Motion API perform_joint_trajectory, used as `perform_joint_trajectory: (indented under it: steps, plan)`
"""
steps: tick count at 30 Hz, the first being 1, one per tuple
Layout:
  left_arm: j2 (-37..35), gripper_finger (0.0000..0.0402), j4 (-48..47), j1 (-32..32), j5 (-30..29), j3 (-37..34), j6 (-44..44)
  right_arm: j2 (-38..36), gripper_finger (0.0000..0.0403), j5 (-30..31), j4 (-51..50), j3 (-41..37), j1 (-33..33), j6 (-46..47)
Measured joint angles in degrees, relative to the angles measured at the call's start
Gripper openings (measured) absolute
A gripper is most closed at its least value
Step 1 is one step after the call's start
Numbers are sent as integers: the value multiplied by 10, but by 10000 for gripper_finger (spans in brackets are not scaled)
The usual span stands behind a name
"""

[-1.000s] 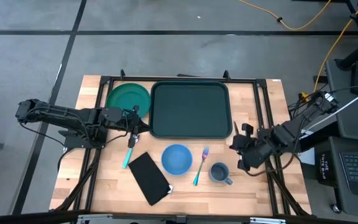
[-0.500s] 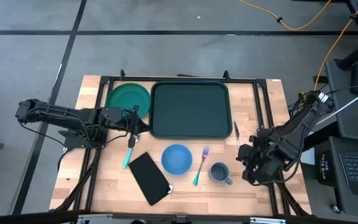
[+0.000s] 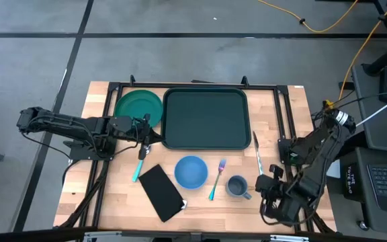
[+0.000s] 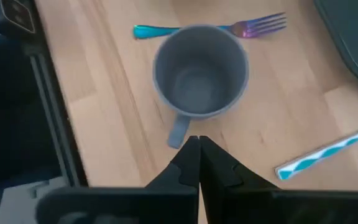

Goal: Set up tray
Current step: Put the gray mug on the dark green tray

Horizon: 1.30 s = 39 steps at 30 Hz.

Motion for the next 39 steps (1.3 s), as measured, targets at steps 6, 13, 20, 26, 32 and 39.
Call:
perform_joint_trajectory:
  steps: [6,13,20,26,32,39]
  plan:
    - [0,2,0,0,0,0,0,32,4,-13,0,24,2,53]
    - [0,2,0,0,-2,0,0,49,20,-67,1,9,2,52]
    - [0,2,-1,0,-3,0,0,64,27,-77,7,9,2,51]
    - [0,2,-1,0,-4,0,23,71,30,-52,10,9,2,51]
    - [0,4,-1,0,-5,0,45,72,74,-28,20,9,2,51]
    - [0,4,-1,0,-7,0,45,72,145,-27,25,9,2,51]
